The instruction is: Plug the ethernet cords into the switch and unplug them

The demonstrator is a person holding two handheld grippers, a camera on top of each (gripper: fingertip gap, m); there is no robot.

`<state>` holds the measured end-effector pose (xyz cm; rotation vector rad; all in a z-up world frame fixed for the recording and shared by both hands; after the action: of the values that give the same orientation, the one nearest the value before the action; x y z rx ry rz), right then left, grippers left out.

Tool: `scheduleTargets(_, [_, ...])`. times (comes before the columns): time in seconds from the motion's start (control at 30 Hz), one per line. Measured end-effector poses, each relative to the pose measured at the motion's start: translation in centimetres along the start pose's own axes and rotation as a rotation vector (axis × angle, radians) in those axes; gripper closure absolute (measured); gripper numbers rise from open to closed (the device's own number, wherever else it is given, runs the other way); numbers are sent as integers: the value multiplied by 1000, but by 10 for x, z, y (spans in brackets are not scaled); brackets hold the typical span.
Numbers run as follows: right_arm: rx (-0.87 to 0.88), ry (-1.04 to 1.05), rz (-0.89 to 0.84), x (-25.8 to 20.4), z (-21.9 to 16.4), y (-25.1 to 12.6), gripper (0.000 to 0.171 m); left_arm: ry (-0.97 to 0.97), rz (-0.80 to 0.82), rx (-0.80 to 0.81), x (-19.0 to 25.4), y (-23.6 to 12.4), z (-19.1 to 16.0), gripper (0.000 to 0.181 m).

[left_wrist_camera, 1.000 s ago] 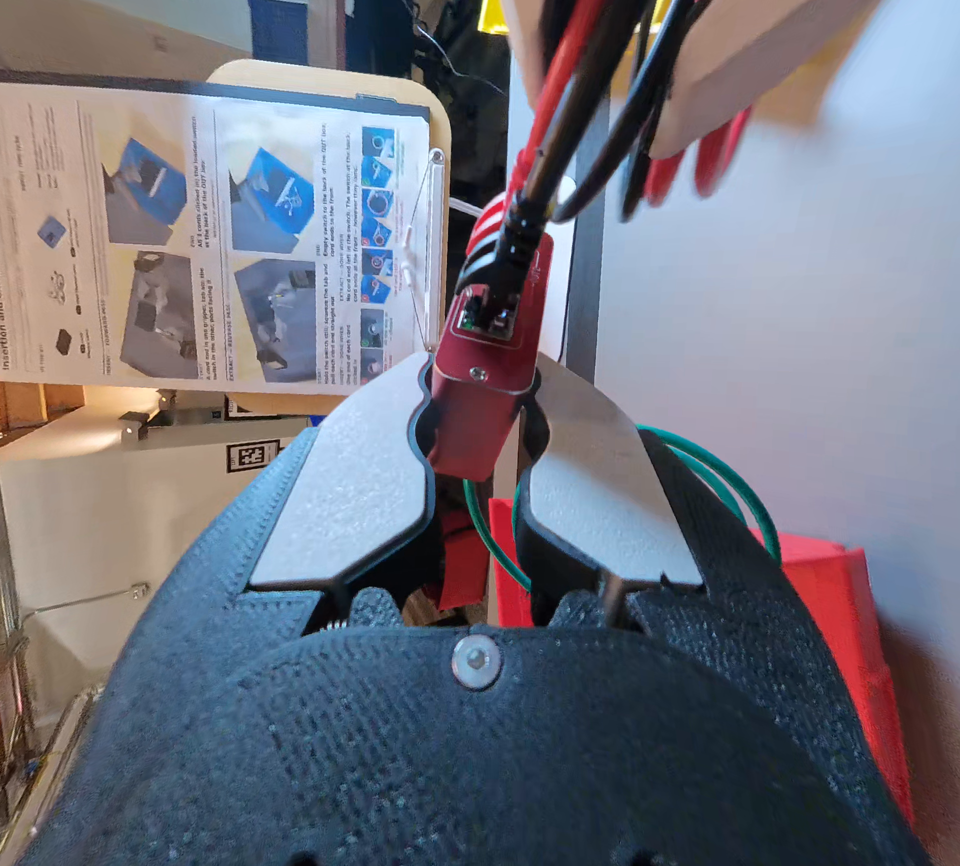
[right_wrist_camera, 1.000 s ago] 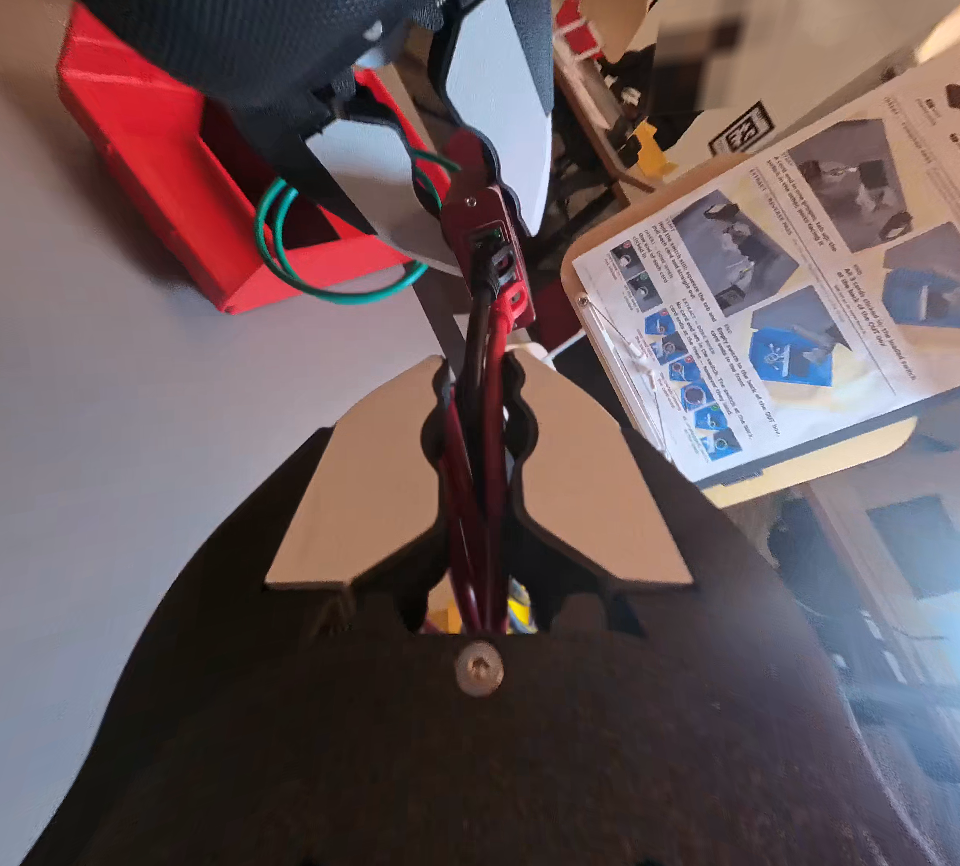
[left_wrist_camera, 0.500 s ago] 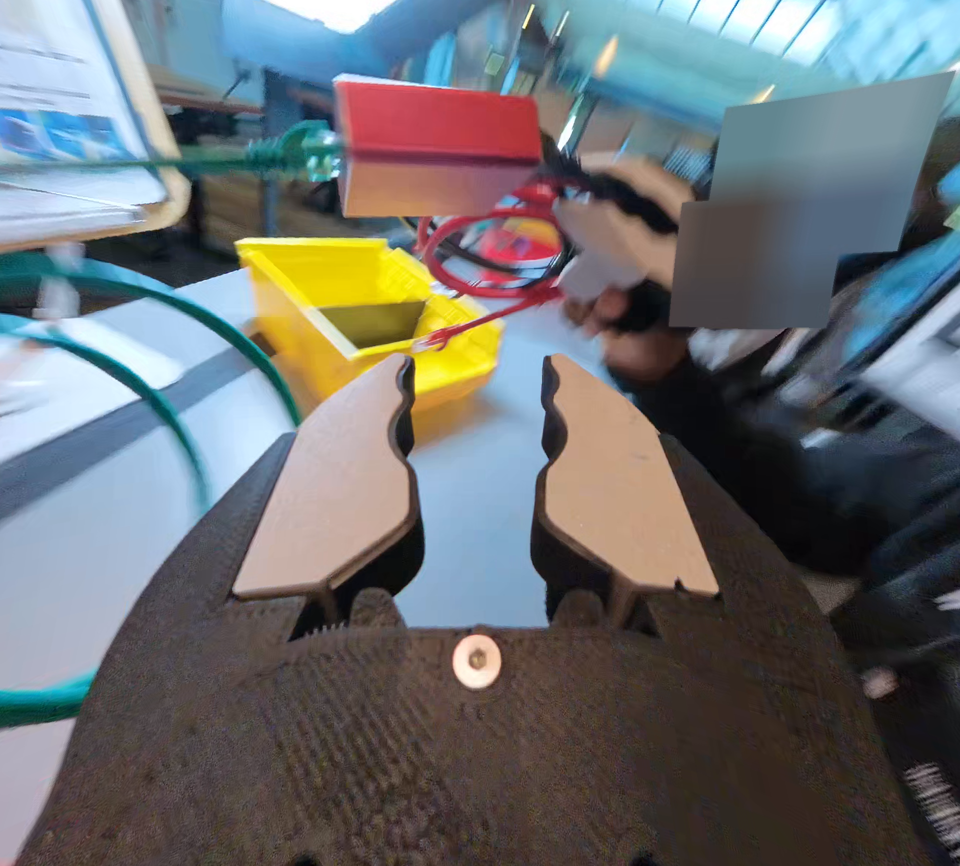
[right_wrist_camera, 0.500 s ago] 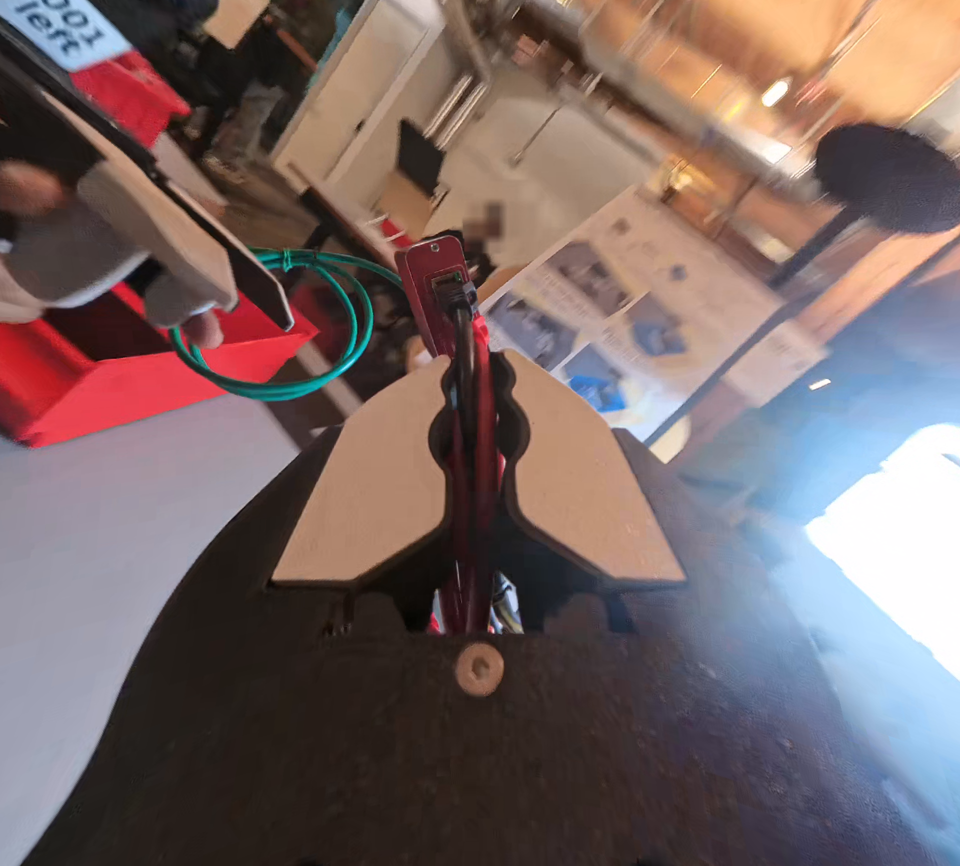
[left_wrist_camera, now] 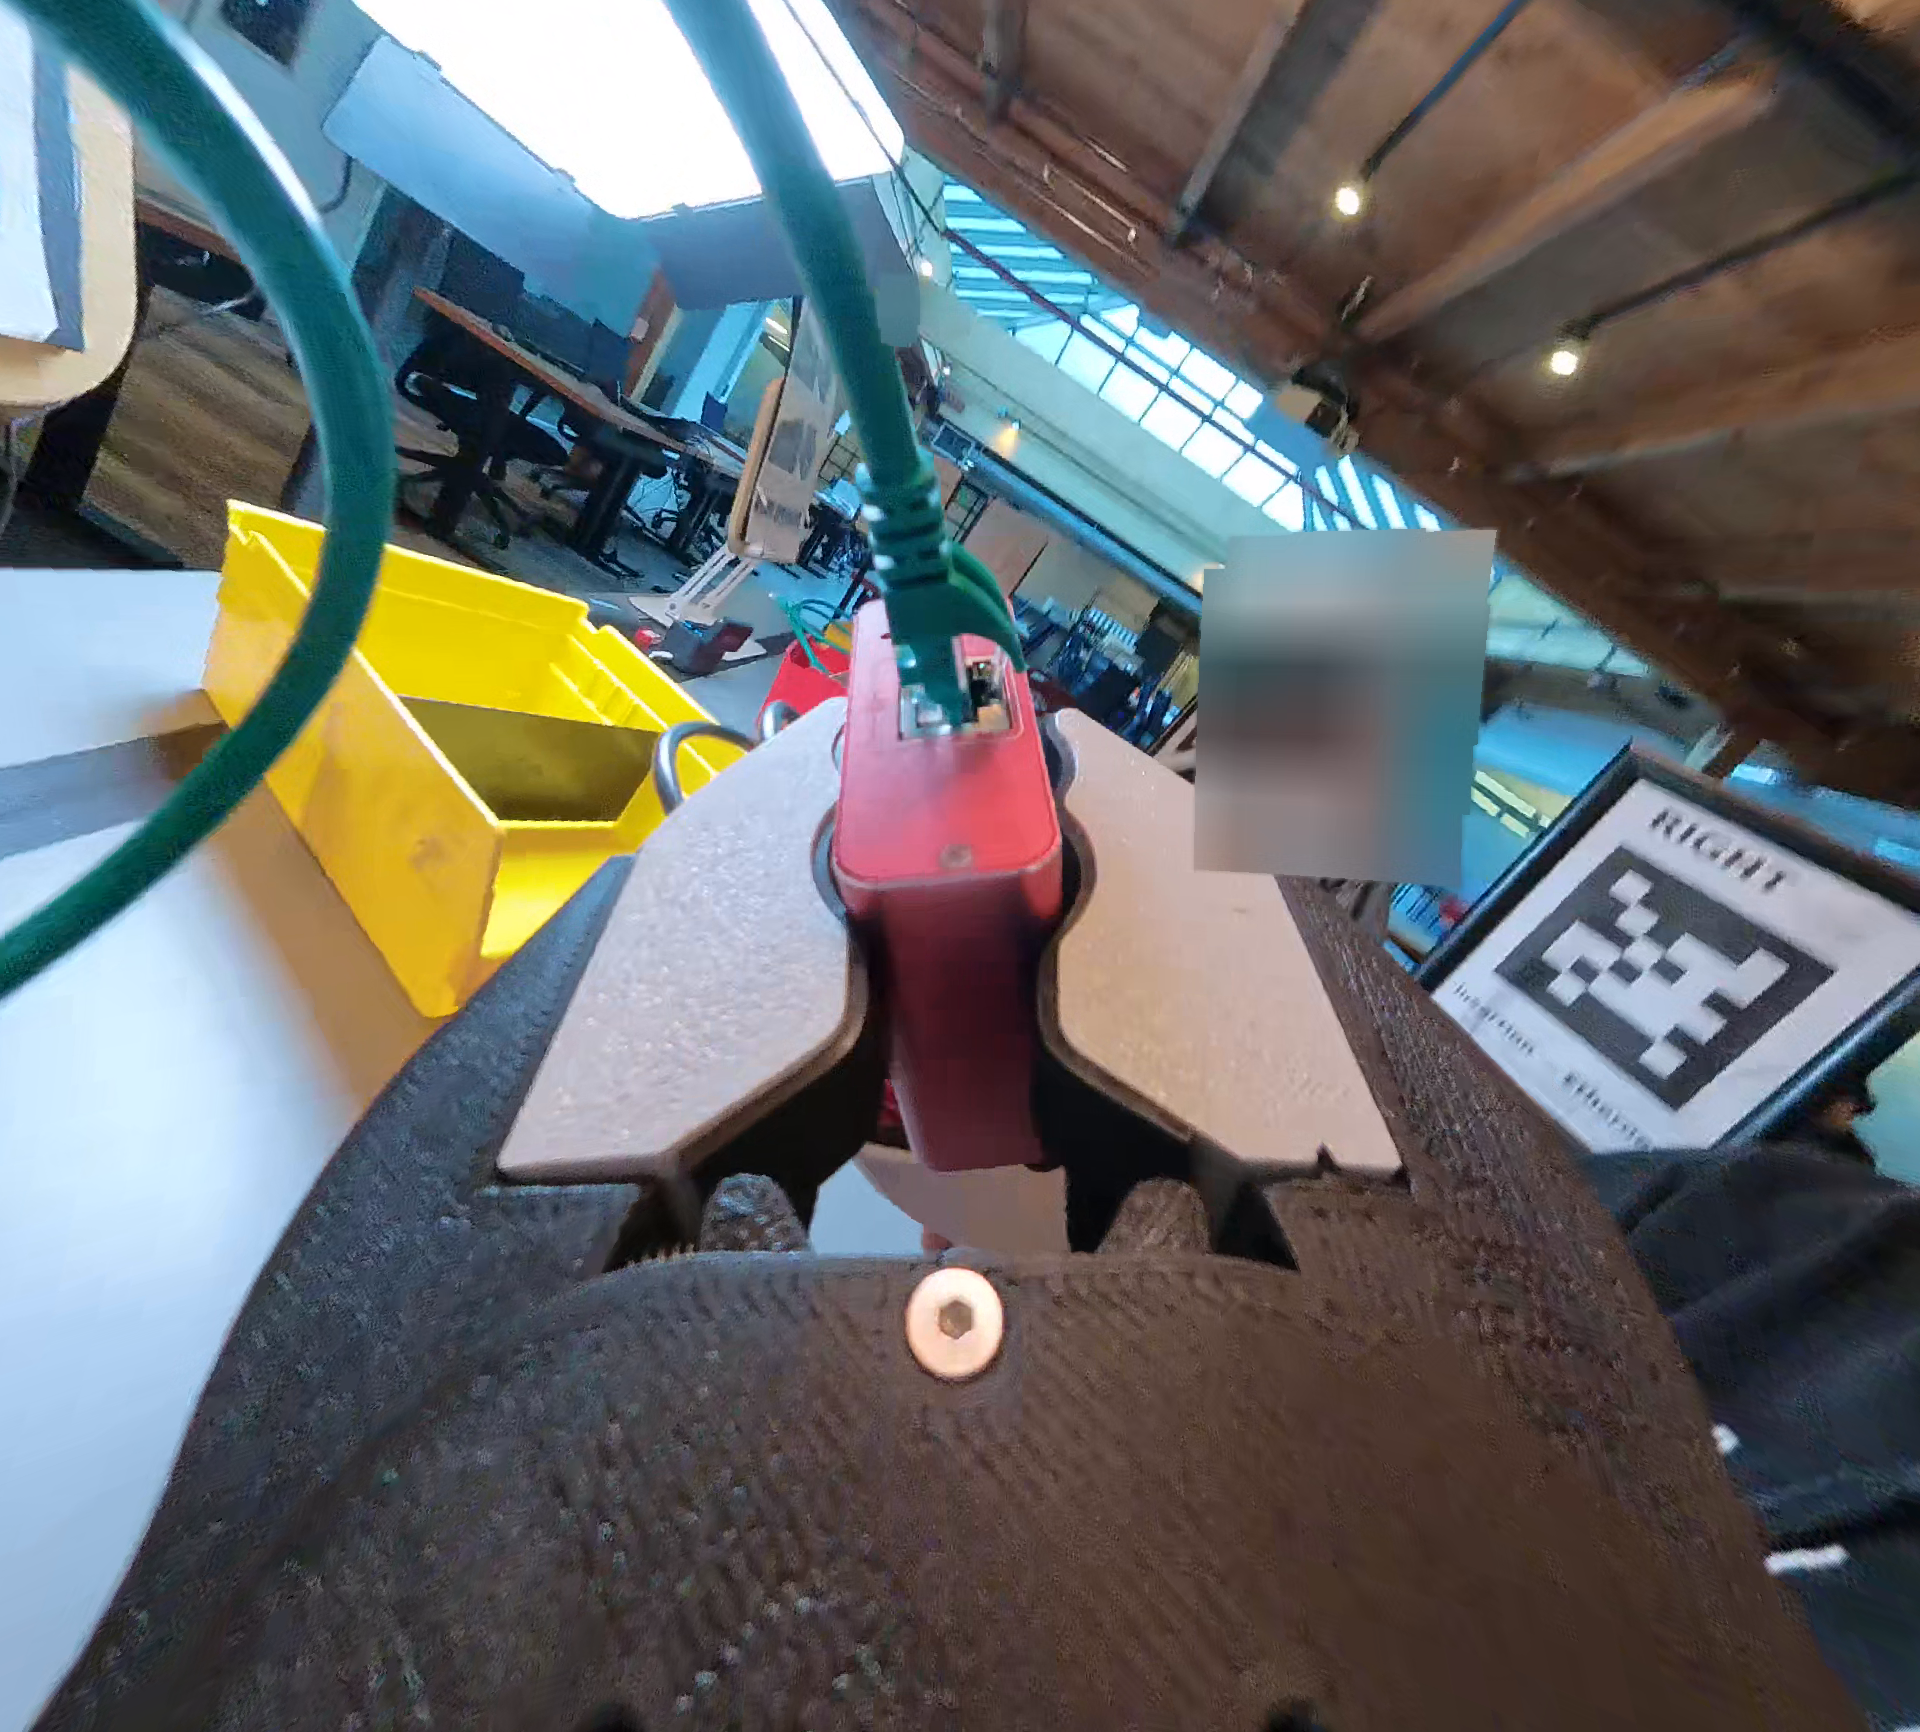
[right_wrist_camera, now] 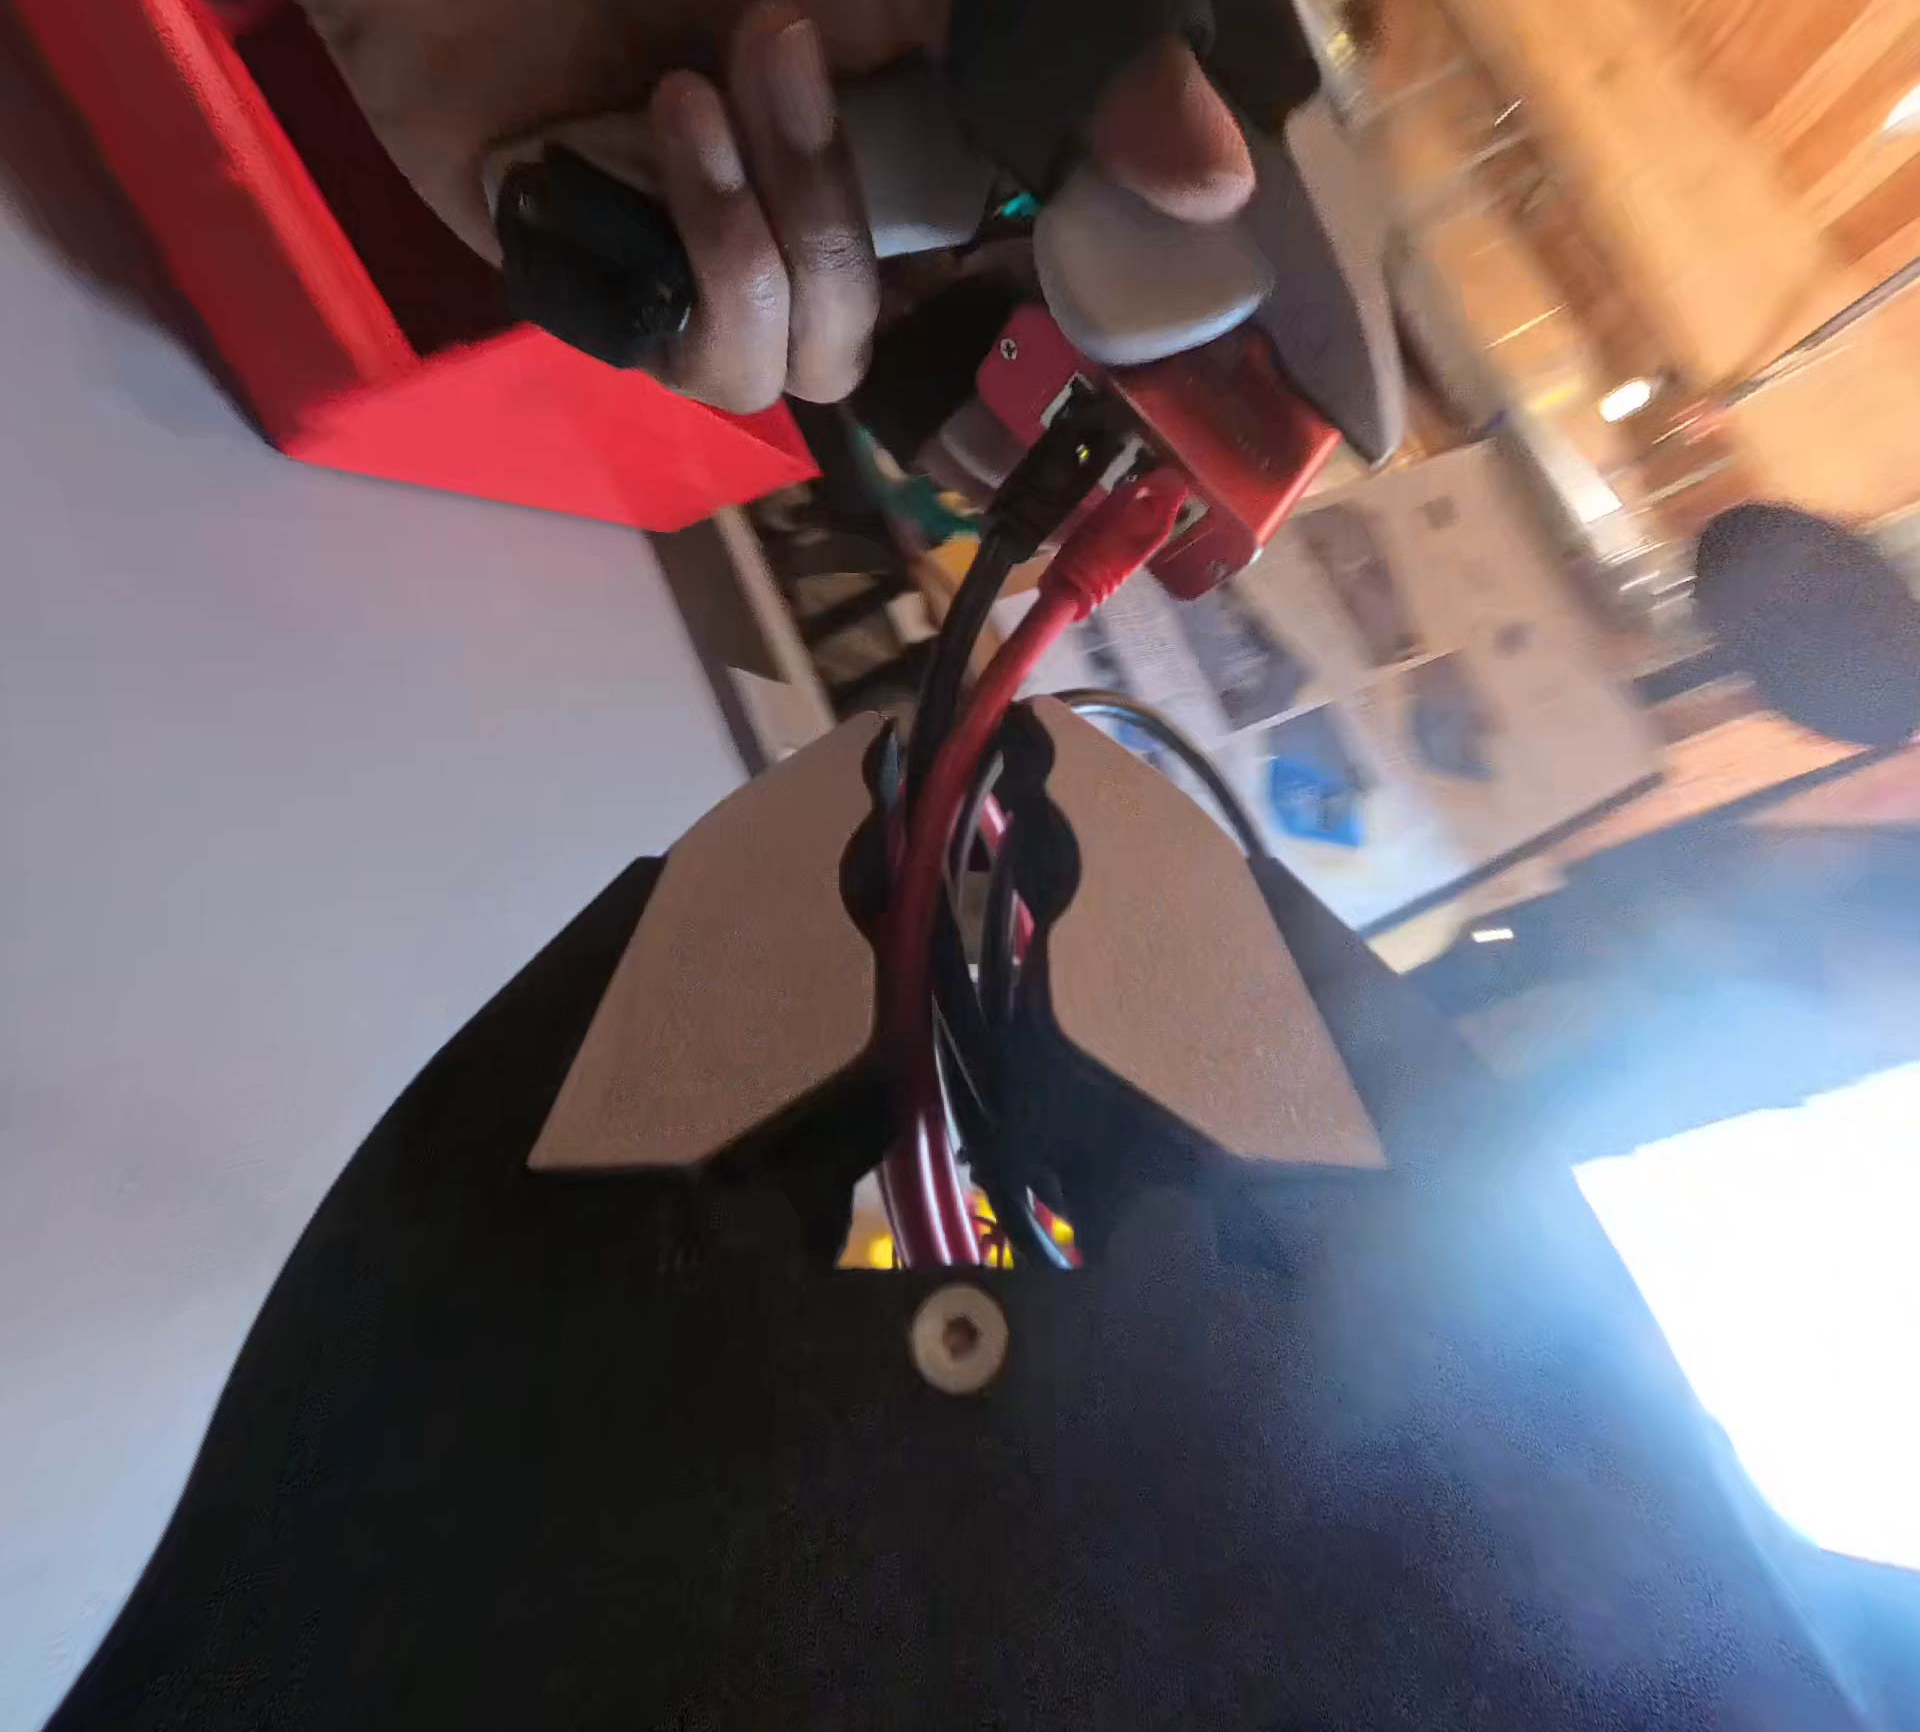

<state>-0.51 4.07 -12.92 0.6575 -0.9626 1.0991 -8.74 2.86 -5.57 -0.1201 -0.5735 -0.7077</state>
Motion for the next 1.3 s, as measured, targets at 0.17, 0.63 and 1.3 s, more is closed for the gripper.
scheduleTargets(0.17, [88, 450, 485, 2, 20, -15, 140, 197, 19, -119, 14, -4, -1, 151])
scheduleTargets(0.63, [390, 997, 840, 19, 30, -22, 157, 394, -70, -280, 54, 18, -24, 151])
scheduleTargets(1.3, [539, 1107, 816, 34, 27, -35, 156, 605, -4, -270, 77, 13, -23, 152])
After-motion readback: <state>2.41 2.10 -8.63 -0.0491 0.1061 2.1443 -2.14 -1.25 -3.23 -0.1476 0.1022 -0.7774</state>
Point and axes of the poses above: each gripper's, where its closed fingertips meet, y out along the fingers, z out of its top, x = y × z across the jaws, the point moved 4 cm from there along -y, back along the fingers, and after that the axes turned 13 degrees about -x, right-handed, at the moved point
